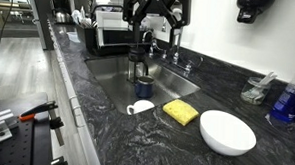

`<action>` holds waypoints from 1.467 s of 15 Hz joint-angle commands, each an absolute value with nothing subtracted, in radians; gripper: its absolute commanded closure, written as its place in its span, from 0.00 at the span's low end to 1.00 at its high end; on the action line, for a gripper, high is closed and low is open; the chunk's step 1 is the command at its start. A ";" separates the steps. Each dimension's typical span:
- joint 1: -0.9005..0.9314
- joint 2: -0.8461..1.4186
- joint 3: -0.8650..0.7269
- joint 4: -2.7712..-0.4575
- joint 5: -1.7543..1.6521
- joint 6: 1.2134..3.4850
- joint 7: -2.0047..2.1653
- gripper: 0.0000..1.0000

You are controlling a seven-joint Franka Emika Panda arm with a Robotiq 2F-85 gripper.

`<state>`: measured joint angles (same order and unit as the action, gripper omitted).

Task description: Put the sponge in the bowl

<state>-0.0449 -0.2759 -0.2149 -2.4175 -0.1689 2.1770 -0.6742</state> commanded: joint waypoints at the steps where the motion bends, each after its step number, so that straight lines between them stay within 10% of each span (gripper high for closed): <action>1: -0.059 -0.229 -0.235 -2.423 -0.212 2.236 -0.873 0.00; 22: -0.070 -0.058 -0.222 -2.498 0.008 2.615 -1.012 0.00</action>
